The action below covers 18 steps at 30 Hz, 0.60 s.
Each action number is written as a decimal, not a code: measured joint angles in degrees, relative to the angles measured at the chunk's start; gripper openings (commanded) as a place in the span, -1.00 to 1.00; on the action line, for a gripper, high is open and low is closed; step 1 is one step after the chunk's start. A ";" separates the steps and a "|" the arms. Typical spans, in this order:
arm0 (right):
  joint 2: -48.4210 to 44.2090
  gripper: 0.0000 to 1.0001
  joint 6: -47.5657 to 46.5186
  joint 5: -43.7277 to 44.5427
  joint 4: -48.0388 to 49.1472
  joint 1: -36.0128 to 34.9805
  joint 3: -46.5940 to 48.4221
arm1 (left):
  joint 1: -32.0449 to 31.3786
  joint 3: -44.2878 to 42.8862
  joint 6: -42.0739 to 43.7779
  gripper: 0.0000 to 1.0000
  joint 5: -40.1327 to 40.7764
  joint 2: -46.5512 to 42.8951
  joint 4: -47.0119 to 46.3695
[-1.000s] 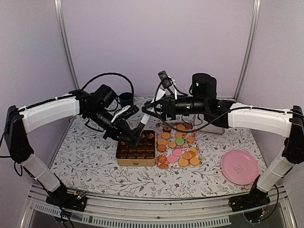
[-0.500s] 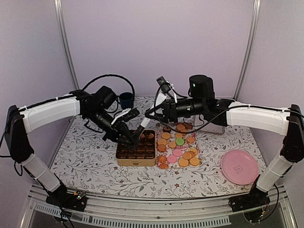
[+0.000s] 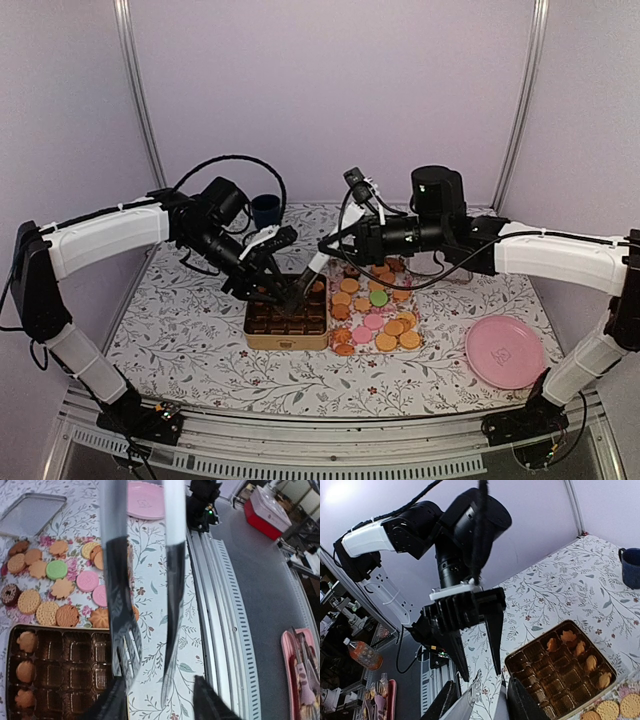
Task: Pack the cookies
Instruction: Pass from the left arm to the right
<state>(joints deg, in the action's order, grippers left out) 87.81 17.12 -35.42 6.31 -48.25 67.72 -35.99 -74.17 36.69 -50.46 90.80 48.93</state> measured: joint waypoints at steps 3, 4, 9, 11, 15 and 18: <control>-3.63 -0.35 -0.09 5.09 -1.84 0.07 -3.91 | 0.15 -0.07 -1.62 0.58 2.29 -0.02 -1.75; -4.96 -0.35 -0.09 7.02 -2.64 0.07 -5.16 | 0.37 -0.07 -2.49 0.62 3.48 -0.02 -2.34; -11.78 -0.32 -0.33 19.04 -6.45 0.07 -10.23 | 1.73 -0.07 -3.93 0.67 5.84 -0.59 -2.99; -14.69 -0.30 -0.31 23.54 -7.52 0.07 -12.13 | 3.02 -0.07 -4.15 0.68 6.47 -1.22 -3.02; -19.85 -0.29 -0.22 32.17 -8.76 0.07 -15.72 | 6.05 -0.04 -4.24 0.68 7.10 -2.56 -3.04; -20.74 -0.29 -0.22 37.77 -9.01 0.07 -16.83 | 7.63 -0.02 -4.35 0.68 7.34 -3.10 -3.04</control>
<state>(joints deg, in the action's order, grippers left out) 67.07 16.91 2.35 -2.70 -48.18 50.89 -28.36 -74.19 32.34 -43.11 87.70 45.89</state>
